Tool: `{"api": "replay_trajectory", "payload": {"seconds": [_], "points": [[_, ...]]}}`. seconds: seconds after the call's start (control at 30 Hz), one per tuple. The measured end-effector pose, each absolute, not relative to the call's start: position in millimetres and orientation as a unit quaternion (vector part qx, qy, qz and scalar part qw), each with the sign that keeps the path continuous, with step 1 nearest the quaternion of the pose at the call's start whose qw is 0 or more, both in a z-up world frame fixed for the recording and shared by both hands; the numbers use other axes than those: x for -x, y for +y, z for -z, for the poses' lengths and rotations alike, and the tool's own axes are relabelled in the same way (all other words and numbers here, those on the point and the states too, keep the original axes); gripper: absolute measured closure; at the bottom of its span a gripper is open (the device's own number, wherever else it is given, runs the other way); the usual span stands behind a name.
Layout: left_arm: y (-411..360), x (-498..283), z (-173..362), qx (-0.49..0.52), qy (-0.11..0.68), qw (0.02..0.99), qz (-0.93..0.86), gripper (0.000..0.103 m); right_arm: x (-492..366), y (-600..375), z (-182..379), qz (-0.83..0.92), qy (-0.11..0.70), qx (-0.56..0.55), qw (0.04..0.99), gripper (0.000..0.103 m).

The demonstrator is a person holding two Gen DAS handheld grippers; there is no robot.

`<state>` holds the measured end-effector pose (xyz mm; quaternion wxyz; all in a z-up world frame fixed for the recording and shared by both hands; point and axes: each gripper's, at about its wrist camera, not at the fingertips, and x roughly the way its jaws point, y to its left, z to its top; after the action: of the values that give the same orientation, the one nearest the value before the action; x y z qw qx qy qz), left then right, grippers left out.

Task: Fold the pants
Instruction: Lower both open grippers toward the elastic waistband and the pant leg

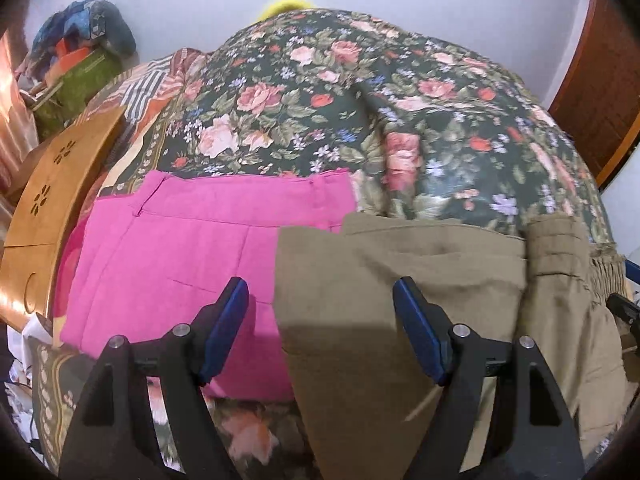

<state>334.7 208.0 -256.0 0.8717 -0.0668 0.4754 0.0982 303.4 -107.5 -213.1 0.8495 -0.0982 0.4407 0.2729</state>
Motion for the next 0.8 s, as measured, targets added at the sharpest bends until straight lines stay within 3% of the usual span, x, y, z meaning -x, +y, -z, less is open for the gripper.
{"api": "replay_trajectory", "payload": {"seconds": [0.33,0.8], "points": [[233,-336,253,0.050,0.464,0.872,-0.149,0.026,-311,-115,218,-0.281,0.432,0.098,0.851,0.030],[213,-256,211,0.085,0.445,0.887,-0.093,0.026,-271,-138,162,-0.253,0.426,0.059,0.867,0.030]]}}
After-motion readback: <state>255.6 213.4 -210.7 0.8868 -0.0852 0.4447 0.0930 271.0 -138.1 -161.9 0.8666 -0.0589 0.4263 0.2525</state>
